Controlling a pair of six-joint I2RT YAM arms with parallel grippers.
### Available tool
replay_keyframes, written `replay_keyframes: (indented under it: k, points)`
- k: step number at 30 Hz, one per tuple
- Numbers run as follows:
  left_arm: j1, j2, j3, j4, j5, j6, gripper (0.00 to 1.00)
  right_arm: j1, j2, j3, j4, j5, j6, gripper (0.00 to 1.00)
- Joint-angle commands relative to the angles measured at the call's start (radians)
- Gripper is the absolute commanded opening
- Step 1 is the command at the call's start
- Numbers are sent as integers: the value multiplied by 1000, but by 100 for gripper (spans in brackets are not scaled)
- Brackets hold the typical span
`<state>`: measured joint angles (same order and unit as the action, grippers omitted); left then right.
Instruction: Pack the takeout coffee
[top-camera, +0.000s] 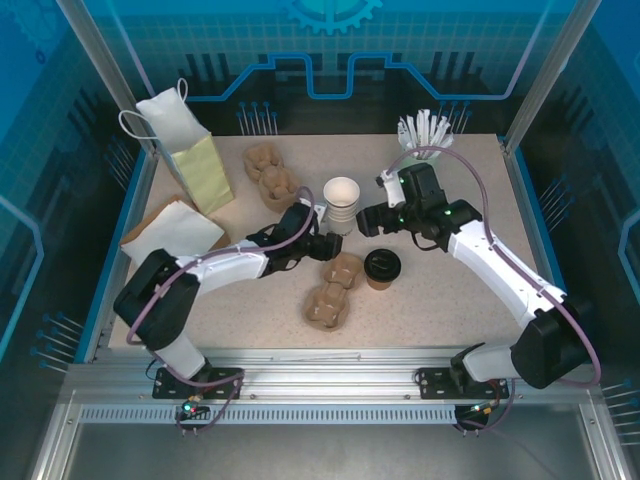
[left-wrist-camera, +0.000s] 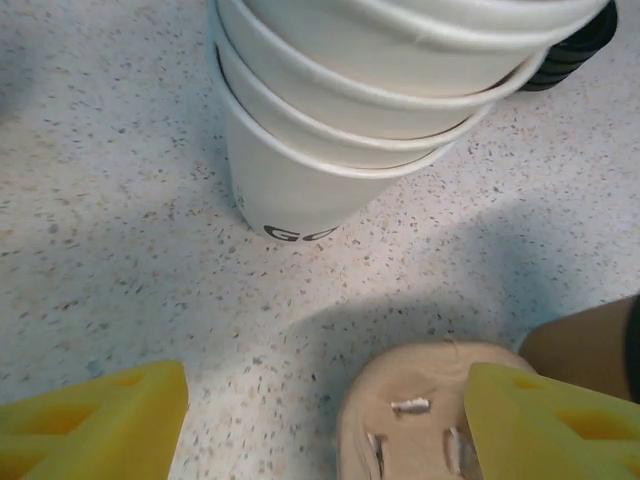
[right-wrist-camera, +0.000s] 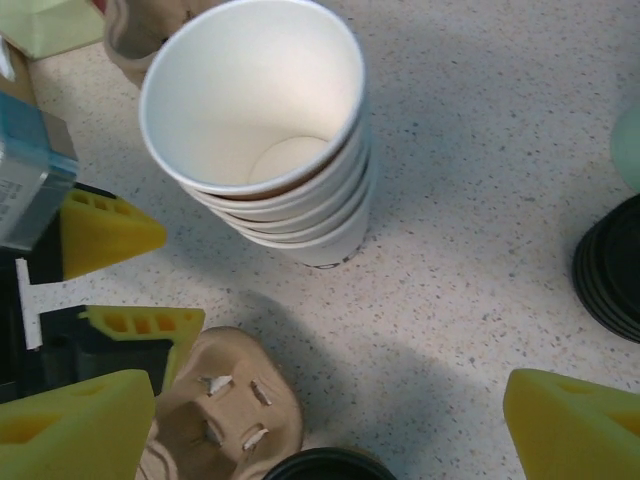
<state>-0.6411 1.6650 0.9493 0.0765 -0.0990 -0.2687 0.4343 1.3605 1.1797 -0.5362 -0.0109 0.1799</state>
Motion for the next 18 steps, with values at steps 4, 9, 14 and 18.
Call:
replay_keyframes:
  k: [4, 9, 14, 18]
  points:
    - [11, 84, 53, 182, -51, 64, 73, -43, -54, -38, 10, -30, 15, 92]
    - [15, 128, 48, 265, -93, 83, 68, -47, -53, -40, 1, -35, 18, 92]
    - [16, 160, 62, 293, -123, 93, 61, -46, -43, -32, -1, -43, 20, 92]
    - [17, 183, 68, 318, -138, 97, 59, -46, -34, -28, -2, -51, 23, 92]
